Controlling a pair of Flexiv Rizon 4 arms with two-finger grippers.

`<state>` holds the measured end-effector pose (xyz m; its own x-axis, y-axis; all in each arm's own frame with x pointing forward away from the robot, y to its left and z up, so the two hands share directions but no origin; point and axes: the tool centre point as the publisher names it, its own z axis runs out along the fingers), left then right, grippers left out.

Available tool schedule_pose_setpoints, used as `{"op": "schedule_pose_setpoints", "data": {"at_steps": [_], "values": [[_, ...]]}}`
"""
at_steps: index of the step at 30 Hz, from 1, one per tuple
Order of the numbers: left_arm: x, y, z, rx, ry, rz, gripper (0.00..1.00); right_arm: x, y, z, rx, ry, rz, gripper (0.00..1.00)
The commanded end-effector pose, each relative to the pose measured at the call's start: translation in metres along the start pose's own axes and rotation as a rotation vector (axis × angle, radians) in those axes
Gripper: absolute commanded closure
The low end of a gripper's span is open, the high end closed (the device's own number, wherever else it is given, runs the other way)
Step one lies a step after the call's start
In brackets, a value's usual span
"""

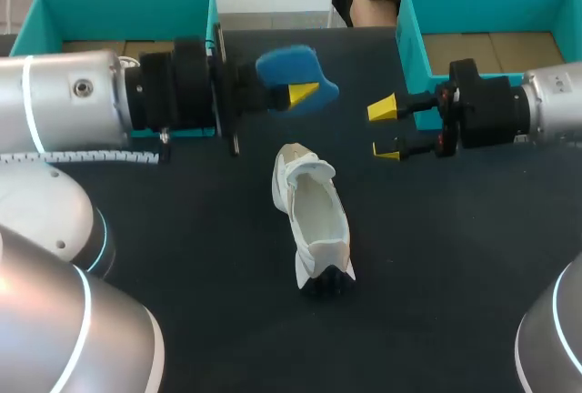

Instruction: Take the shoe out of the shoebox, open the shoe tongue, remove and reinsert the insole, then place the shoe into the shoebox

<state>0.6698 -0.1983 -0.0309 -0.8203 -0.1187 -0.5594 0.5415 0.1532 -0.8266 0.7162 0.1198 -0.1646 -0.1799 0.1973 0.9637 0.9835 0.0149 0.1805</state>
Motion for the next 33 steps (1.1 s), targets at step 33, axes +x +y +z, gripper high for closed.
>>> {"op": "schedule_pose_setpoints", "data": {"at_steps": [33], "values": [[0.042,0.089,-0.001,-0.001,-0.097,0.84,1.0,0.002,0.0,0.004,-0.003,0.008,-0.004,0.0]]}}
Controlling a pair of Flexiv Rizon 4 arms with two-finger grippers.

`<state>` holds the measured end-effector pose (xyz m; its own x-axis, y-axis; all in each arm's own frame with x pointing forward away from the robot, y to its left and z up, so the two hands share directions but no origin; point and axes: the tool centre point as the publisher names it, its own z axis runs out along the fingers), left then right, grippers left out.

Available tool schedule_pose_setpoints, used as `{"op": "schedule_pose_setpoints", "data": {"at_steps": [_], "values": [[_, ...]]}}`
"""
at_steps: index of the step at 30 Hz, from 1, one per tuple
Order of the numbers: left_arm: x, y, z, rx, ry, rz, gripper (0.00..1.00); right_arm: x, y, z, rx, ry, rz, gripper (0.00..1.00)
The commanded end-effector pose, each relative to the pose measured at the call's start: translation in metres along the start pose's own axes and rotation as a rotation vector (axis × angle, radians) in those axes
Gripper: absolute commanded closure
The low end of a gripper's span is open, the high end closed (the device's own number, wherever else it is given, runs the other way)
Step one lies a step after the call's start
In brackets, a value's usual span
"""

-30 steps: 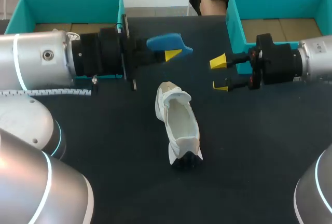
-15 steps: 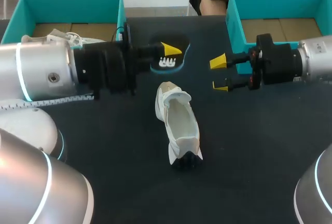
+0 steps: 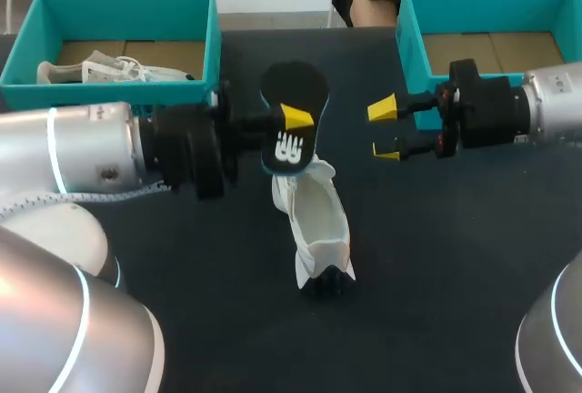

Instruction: Take the shoe out of the shoebox, open the shoe tongue, remove and reinsert the insole, then place the shoe into the shoebox

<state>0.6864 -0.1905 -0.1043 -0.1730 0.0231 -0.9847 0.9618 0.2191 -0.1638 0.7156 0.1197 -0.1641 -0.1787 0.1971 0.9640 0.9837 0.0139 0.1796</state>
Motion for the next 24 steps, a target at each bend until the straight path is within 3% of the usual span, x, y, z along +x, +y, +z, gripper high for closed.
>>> {"op": "schedule_pose_setpoints", "data": {"at_steps": [1,9,18,19,22,24], "values": [[0.029,0.003,-0.001,-0.016,-0.08,0.044,1.0,0.002,0.001,0.005,-0.006,0.018,-0.008,0.0],[0.058,0.013,0.004,-0.034,-0.104,0.129,1.0,0.005,0.013,0.024,0.038,0.074,0.018,0.0],[0.068,0.01,0.027,0.001,-0.089,0.166,1.0,0.007,0.023,0.045,0.076,0.104,0.046,0.0],[0.069,0.009,0.031,0.002,-0.092,0.171,1.0,0.007,0.024,0.047,0.08,0.105,0.047,0.11],[0.071,0.006,0.039,0.004,-0.086,0.178,1.0,0.007,0.024,0.051,0.088,0.115,0.055,0.23],[0.072,0.003,0.045,0.01,-0.082,0.182,1.0,0.006,0.024,0.054,0.094,0.123,0.068,0.5]]}}
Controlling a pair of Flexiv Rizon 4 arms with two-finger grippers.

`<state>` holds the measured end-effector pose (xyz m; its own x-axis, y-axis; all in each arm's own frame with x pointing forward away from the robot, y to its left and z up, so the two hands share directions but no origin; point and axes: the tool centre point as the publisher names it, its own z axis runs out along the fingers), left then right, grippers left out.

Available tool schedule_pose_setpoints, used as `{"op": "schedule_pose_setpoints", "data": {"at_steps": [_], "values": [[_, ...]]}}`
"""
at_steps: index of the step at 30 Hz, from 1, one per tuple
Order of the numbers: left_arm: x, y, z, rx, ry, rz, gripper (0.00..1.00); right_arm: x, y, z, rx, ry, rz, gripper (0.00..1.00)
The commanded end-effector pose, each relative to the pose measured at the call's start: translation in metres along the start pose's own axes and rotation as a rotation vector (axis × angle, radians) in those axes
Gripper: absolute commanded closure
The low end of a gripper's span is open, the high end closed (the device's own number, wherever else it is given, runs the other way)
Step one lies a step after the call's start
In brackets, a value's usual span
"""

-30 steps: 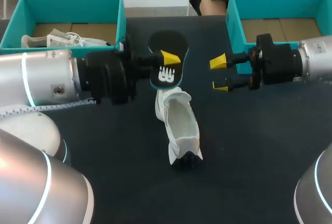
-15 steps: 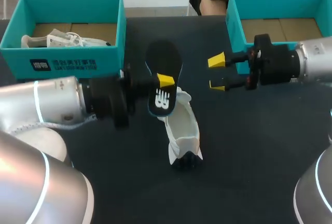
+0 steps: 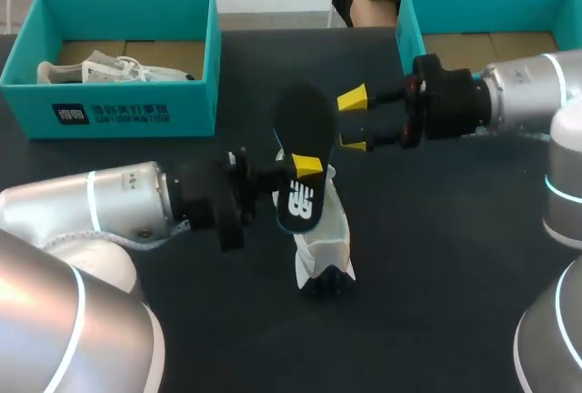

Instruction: Take the shoe out of the shoebox, open the shoe tongue, remove and reinsert the insole, then place the shoe into the shoebox

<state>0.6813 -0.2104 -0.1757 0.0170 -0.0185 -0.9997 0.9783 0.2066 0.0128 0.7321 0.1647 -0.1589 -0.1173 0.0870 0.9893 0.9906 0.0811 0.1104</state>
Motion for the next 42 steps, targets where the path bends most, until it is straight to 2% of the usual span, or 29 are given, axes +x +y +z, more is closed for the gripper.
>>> {"op": "schedule_pose_setpoints", "data": {"at_steps": [1,7,10,14,17,22,23,25,30,31,32,33,34,42], "values": [[0.002,0.0,0.024,-0.002,-0.001,0.002,1.0,-0.006,0.007,0.011,0.012,0.012,0.011,0.51],[-0.004,0.006,0.034,-0.013,-0.026,-0.003,1.0,-0.008,0.005,0.016,0.017,0.033,0.023,0.6],[-0.004,0.007,0.035,-0.008,-0.031,0.001,1.0,-0.009,0.004,0.018,0.015,0.038,0.029,0.71],[0.0,0.01,0.034,-0.017,-0.024,0.006,1.0,-0.008,0.004,0.019,0.013,0.042,0.029,0.73],[0.001,0.011,0.033,-0.024,-0.026,0.003,1.0,-0.008,0.005,0.021,0.021,0.053,0.032,0.8],[0.004,0.013,0.037,-0.022,-0.022,0.013,1.0,-0.01,0.009,0.024,0.033,0.065,0.028,0.81],[0.004,0.012,0.037,-0.022,-0.022,0.013,1.0,-0.01,0.009,0.024,0.033,0.065,0.028,0.85],[0.005,0.012,0.037,-0.023,-0.021,0.011,1.0,-0.011,0.009,0.024,0.034,0.068,0.029,1.0],[-0.002,0.01,0.031,-0.035,-0.04,-0.019,1.0,-0.012,0.009,0.023,0.027,0.069,0.045,1.0],[-0.004,0.01,0.029,-0.036,-0.042,-0.026,0.94,-0.013,0.008,0.022,0.02,0.07,0.047,1.0],[-0.005,0.012,0.026,-0.036,-0.042,-0.026,0.51,-0.013,0.008,0.021,0.019,0.071,0.049,1.0],[-0.006,0.014,0.021,-0.034,-0.036,-0.027,0.15,-0.014,0.008,0.02,0.017,0.072,0.053,1.0],[-0.006,0.017,0.016,-0.038,-0.033,-0.024,0.0,-0.016,0.008,0.019,0.009,0.071,0.059,1.0],[0.006,0.041,-0.023,-0.081,0.022,-0.021,0.0,-0.025,0.006,0.009,0.004,0.079,0.089,1.0]]}}
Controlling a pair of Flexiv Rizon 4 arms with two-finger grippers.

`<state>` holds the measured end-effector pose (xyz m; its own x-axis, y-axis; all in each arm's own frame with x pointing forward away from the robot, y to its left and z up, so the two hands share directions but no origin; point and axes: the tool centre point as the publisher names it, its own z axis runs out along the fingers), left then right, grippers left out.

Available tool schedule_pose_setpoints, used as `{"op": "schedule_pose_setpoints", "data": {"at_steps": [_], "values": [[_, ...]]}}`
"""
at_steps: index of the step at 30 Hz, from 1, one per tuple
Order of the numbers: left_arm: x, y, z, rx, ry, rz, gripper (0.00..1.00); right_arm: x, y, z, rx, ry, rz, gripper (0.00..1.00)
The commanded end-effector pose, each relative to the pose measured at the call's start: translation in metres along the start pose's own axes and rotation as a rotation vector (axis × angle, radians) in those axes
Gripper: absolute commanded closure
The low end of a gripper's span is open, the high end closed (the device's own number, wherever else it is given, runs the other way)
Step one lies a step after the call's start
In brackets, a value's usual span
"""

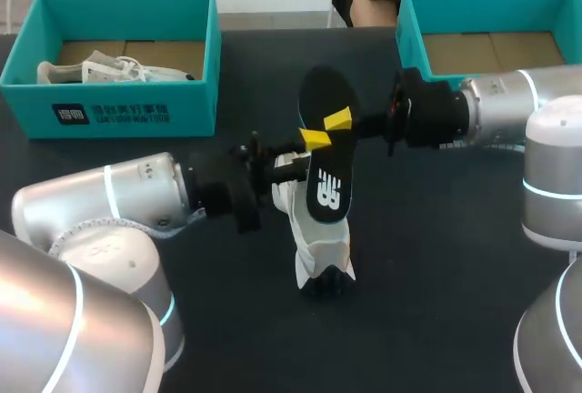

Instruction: Take the shoe out of the shoebox, open the shoe tongue, remove and reinsert the insole, then place the shoe into the shoebox

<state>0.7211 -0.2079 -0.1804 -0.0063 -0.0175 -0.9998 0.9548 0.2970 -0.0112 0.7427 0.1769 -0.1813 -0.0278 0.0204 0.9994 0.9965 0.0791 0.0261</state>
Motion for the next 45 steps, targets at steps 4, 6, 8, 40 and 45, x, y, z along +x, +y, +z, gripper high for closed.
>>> {"op": "schedule_pose_setpoints", "data": {"at_steps": [4,6,8,40,45], "values": [[-0.003,0.012,-0.043,0.031,0.057,0.012,0.0,-0.008,-0.002,-0.007,0.006,0.013,0.02,1.0],[-0.006,0.018,-0.048,0.026,0.104,0.015,0.0,-0.011,-0.001,-0.008,0.01,0.015,0.028,1.0],[-0.012,0.024,-0.051,0.022,0.171,-0.018,0.0,-0.015,-0.001,-0.008,0.012,0.017,0.031,1.0],[-0.044,0.037,-0.038,0.285,1.003,0.154,0.0,-0.027,0.001,0.006,0.053,-0.024,0.031,1.0],[-0.049,0.033,-0.033,0.255,1.071,0.124,0.0,-0.028,0.003,0.009,0.059,-0.023,0.024,1.0]]}}
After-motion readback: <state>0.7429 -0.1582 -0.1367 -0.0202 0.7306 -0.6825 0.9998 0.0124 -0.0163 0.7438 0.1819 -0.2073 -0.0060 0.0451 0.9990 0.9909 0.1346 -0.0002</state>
